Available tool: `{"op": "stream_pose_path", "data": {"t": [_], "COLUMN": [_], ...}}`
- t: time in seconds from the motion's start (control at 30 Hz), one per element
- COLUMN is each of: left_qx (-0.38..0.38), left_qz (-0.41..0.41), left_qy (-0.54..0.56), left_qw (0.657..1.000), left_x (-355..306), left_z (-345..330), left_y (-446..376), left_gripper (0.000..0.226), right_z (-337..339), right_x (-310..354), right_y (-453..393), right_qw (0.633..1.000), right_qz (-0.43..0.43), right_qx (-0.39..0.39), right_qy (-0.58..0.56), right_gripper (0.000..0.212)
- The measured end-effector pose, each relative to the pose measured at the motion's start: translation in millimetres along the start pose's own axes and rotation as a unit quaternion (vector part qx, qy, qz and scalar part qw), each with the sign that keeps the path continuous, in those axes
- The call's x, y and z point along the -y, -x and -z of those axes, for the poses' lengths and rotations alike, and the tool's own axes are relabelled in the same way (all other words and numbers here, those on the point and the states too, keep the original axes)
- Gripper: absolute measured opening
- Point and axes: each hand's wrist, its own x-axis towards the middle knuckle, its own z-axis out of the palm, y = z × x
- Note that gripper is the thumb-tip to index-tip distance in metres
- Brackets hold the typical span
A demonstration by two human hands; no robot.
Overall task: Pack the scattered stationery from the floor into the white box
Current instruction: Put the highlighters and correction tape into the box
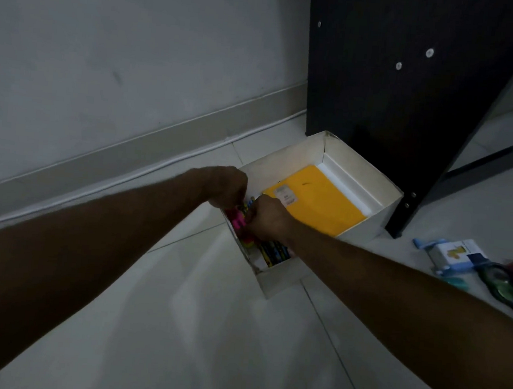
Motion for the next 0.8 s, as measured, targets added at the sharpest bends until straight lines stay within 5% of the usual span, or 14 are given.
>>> {"op": "stream_pose_path", "data": {"t": [0.23, 0.57, 0.8], "left_qx": [-0.020, -0.239, -0.239], "left_qz": [-0.016, -0.157, -0.295], "left_qy": [-0.001, 0.148, 0.187], "left_qw": [1.000, 0.947, 0.906], "left_x": [-22, -123, -237], "left_z": [-3, 20, -11], "left_y": [5, 29, 40], "left_gripper": [0.024, 0.015, 0.017], "right_z": [26, 92, 106], "right_x": [3, -60, -126], "right_y": [19, 138, 264], "right_qw": [0.997, 0.966, 0.981], "right_qz": [0.052, 0.166, 0.131], "right_qx": [-0.012, -0.187, -0.088], "right_qy": [0.052, 0.069, 0.116], "right_gripper": [0.045, 0.011, 0.008]}}
